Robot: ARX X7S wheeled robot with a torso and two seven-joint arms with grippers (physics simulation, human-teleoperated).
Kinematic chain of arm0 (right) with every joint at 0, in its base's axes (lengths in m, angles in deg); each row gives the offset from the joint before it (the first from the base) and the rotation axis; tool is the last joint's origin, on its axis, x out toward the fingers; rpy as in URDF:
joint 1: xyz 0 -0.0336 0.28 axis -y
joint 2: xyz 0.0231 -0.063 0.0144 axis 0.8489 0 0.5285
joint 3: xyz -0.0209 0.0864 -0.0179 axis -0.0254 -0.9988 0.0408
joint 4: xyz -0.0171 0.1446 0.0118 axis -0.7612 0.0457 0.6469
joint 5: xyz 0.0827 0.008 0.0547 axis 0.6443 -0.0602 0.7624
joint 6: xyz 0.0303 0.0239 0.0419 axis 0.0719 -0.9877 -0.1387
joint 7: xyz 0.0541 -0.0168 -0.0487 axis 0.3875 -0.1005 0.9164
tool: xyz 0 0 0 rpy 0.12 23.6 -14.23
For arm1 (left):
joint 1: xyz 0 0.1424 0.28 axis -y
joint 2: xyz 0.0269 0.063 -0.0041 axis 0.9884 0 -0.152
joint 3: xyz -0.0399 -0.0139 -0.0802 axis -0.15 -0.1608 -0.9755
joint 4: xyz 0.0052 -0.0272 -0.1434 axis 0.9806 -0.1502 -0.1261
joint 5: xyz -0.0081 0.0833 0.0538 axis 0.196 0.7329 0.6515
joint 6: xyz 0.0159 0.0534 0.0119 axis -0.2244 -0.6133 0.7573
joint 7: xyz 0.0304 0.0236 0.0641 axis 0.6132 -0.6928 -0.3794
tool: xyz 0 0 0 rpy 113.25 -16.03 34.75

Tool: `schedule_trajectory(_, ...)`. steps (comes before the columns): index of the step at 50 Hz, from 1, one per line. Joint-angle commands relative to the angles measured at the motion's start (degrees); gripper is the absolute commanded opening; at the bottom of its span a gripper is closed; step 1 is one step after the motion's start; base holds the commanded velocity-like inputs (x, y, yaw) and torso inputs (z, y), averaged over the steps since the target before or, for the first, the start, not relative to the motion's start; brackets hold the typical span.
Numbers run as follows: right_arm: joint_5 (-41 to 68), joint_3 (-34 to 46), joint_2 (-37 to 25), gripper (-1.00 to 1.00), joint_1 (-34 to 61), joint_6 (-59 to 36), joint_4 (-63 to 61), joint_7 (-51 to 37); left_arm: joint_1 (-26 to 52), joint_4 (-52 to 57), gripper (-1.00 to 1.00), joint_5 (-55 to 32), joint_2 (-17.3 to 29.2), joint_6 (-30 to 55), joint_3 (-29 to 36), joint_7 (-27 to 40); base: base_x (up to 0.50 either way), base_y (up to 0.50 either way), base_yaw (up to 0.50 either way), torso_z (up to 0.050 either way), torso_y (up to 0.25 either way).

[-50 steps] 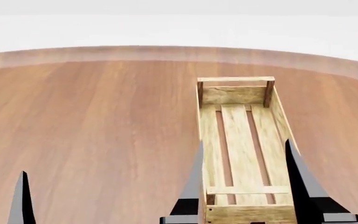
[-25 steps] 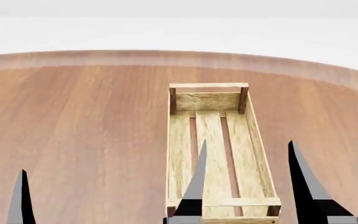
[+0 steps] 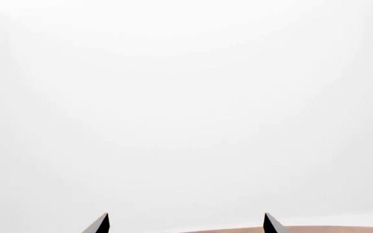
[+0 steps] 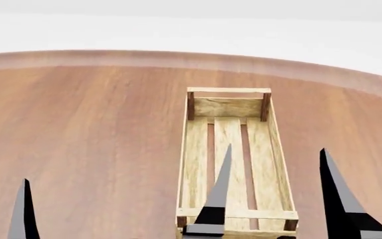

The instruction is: Stack the right bowl on the left bowl and place them in the tray.

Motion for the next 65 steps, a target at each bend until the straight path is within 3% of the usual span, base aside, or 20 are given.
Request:
schedule_trajectory(1, -0.1, 1.1, -1.0, 1.0, 0.5, -1.1, 0.0, -0.8, -0.3, 0.0, 1.0, 2.8, -4.0, -0.2, -1.6, -4.7, 0.0, 0.0, 0.5, 0.0, 0.0)
schedule_trajectory(20, 1.8, 1.8, -2.4, 1.0, 0.4, 0.8, 0.5, -2.4, -0.5, 0.0, 1.0, -0.1, -4.0, -0.4, -2.5, -3.7, 0.0, 0.0, 0.5, 0.0, 0.0)
schedule_trajectory(22, 2.3, 1.6, -2.6, 1.0, 0.4, 0.9, 0.7, -2.5, -1.3, 0.0, 1.0, -4.2, -3.8, -2.2, -4.0, -4.0, 0.0, 0.0, 0.09, 0.0, 0.0)
schedule_trajectory(42, 2.1, 3.6, -4.3, 1.0, 0.8, 2.7, 1.2, -3.5, -0.8, 0.0, 1.0, -7.8, -0.1, -2.3, -3.5, 0.0, 0.0, 0.0, 0.0, 0.049, 0.0)
schedule_trajectory(49, 2.4, 4.0, -4.9, 1.0, 1.1, 2.7, 1.1, -4.2, -0.3, 0.0, 1.0, -10.8, 3.9, -2.6, -2.1, 4.9, 0.0, 0.0, 0.0, 0.05, 0.0)
schedule_trajectory(65, 3.1, 5.1, -6.2, 1.0, 1.5, 3.2, 1.1, -5.4, 3.2, 0.0, 1.0, -19.3, 19.7, -4.7, 6.4, 23.4, 0.0, 0.0, 0.0, 0.05, -0.016)
